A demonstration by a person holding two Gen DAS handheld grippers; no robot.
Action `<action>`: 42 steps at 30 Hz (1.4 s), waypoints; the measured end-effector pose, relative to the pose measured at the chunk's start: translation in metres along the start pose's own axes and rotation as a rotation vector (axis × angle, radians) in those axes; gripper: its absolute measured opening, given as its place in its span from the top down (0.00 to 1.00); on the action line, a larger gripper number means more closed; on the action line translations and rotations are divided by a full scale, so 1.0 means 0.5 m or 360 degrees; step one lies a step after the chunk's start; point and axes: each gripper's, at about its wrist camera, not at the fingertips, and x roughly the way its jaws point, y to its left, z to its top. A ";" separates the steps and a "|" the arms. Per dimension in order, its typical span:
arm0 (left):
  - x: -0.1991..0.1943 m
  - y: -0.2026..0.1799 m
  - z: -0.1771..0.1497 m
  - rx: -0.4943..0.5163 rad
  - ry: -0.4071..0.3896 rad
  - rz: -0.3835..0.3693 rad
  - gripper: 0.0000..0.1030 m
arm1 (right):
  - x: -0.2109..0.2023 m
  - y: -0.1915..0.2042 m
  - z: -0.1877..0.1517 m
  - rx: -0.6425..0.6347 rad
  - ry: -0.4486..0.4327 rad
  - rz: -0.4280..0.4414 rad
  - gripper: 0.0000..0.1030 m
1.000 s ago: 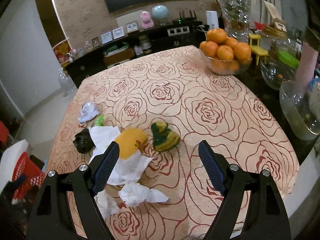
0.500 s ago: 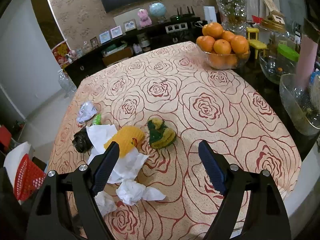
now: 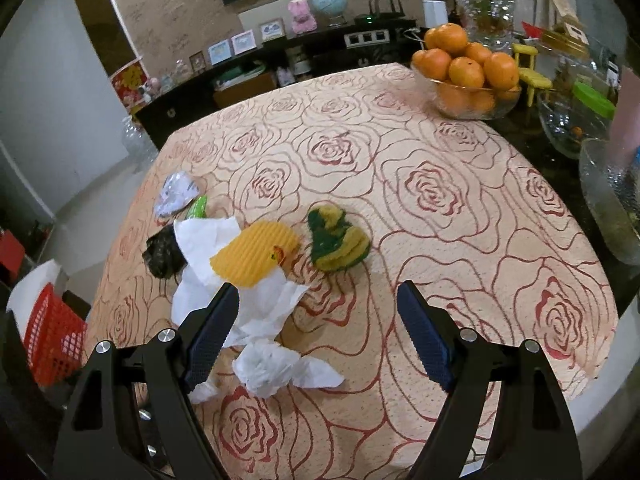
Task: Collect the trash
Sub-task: 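Grasp the white mesh net with the left gripper while the right grasps a crumpled white tissue, then lift the net and tissue with both grippers and carry them to the red basket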
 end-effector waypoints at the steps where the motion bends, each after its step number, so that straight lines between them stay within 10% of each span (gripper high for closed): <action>1: -0.010 0.009 0.000 -0.0016 -0.0015 0.0013 0.64 | 0.002 0.005 -0.005 -0.0019 0.0003 0.0000 0.24; 16: -0.144 0.136 0.009 -0.0193 -0.0235 0.0290 0.64 | 0.067 0.092 -0.101 -0.0350 0.0098 -0.0045 0.25; 29: -0.160 0.175 0.005 -0.0269 -0.0250 0.0333 0.64 | 0.075 0.096 -0.104 -0.0365 0.0143 -0.0024 0.57; 42: -0.186 0.188 0.008 -0.0296 -0.0305 0.0390 0.64 | -0.008 0.155 -0.072 -0.0405 -0.0087 0.0170 0.59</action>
